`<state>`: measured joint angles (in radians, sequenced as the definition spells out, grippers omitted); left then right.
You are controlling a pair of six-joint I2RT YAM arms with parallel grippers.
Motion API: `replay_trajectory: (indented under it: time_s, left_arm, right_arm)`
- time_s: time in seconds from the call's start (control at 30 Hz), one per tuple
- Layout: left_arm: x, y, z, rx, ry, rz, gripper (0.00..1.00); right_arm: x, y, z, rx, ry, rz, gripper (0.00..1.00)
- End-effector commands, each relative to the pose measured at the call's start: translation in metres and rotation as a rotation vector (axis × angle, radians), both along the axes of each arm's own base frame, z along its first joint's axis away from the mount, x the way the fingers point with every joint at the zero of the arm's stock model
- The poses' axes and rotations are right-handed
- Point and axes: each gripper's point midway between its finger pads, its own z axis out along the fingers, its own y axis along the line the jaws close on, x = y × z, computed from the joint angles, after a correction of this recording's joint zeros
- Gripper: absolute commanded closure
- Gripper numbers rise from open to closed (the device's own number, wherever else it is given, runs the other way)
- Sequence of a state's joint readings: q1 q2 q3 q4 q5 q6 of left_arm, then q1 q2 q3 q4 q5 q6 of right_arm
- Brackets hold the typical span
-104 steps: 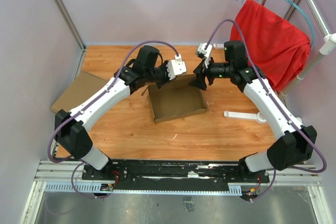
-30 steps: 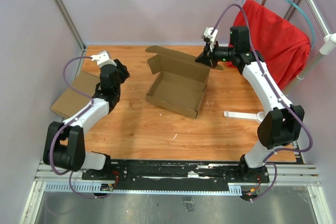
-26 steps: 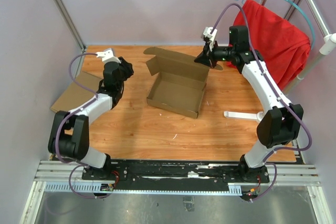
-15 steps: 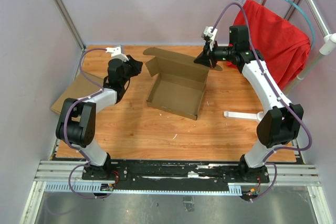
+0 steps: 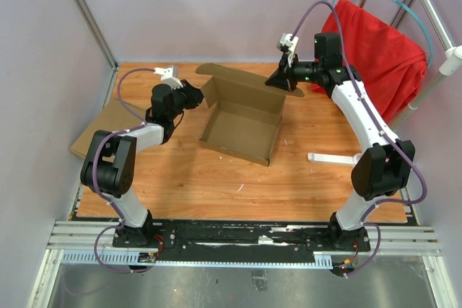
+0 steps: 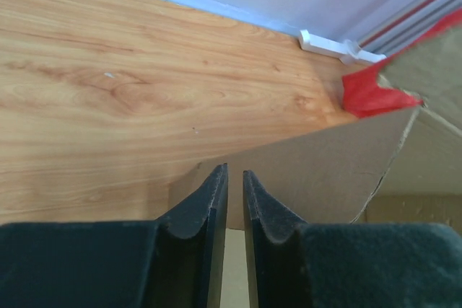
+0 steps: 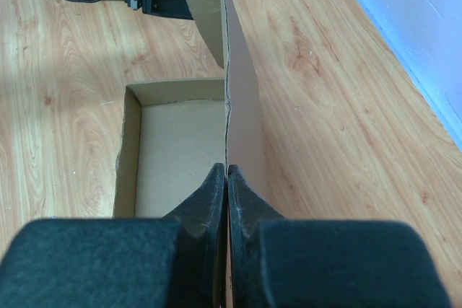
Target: Fold the paper box
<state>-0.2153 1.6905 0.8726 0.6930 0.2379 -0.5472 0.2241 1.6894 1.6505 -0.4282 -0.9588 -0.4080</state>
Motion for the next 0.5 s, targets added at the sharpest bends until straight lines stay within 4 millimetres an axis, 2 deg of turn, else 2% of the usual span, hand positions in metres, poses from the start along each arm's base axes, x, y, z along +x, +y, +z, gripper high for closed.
replay_trajectory:
  time_s: [0.0, 0.13, 0.47]
  left_arm:
    - [-0.007, -0.020, 0.017, -0.030, -0.057, -0.085, 0.80]
    - [-0.015, -0.025, 0.020, -0.022, -0.068, -0.103, 0.81]
    - [-0.030, -0.025, 0.011, -0.019, -0.049, -0.125, 0.81]
  right_arm:
    - [0.014, -0.004, 0.012, 0.016, -0.014, -0.037, 0.99]
    - [0.017, -0.003, 0.011, 0.020, -0.001, -0.039, 0.99]
    - [0.010, -0.002, 0.001, 0.021, 0.026, -0.019, 0.99]
